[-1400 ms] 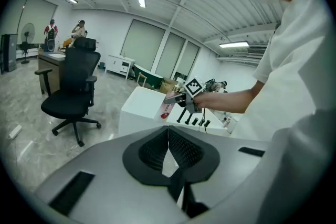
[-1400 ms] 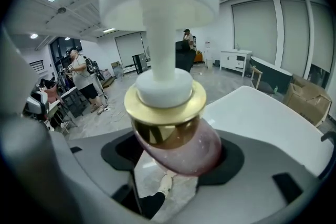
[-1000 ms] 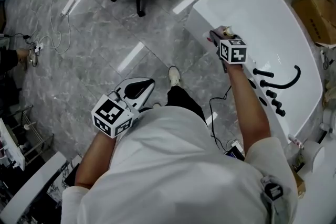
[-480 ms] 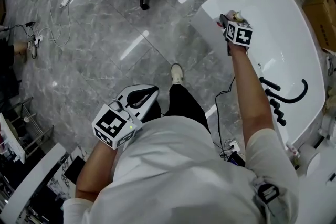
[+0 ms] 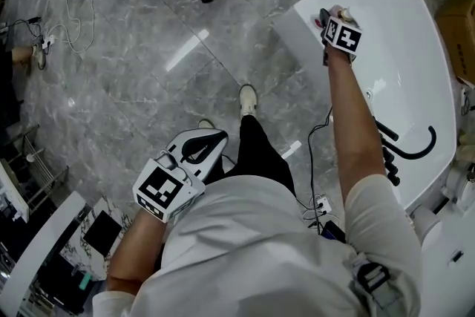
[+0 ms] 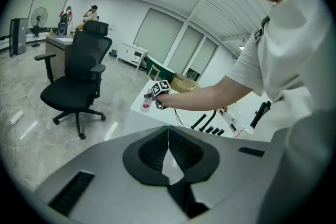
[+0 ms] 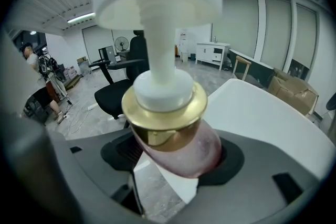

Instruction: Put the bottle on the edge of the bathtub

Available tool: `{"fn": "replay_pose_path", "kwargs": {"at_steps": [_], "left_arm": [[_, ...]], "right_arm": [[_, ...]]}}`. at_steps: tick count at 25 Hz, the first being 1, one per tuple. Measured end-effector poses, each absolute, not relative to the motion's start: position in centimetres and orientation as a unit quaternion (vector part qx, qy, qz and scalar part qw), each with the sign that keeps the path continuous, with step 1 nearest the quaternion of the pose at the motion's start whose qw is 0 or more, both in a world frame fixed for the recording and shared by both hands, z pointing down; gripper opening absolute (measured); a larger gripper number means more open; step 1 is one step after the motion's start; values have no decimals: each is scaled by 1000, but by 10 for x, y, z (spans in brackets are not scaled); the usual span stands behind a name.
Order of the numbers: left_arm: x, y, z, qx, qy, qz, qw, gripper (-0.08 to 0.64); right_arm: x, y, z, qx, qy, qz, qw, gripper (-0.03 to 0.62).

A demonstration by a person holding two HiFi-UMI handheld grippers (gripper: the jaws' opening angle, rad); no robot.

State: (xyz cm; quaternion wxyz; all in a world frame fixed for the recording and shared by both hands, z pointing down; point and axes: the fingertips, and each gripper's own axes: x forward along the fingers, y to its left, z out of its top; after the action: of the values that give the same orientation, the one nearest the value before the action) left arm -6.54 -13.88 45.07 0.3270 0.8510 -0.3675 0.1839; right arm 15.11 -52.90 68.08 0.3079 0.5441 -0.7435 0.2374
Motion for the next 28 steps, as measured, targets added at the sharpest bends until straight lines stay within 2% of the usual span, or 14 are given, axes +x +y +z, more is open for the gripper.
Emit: {"fn": "replay_pose_path", "kwargs": {"at_steps": [23, 28], "left_arm": [[-64, -170, 454, 849, -366, 182, 335, 18], [-58, -168, 455, 852, -356, 182, 338, 18]], "right_arm": [[144, -537, 697, 562, -736, 214, 312, 322], [144, -534, 698, 555, -742, 218, 307, 356]]}}
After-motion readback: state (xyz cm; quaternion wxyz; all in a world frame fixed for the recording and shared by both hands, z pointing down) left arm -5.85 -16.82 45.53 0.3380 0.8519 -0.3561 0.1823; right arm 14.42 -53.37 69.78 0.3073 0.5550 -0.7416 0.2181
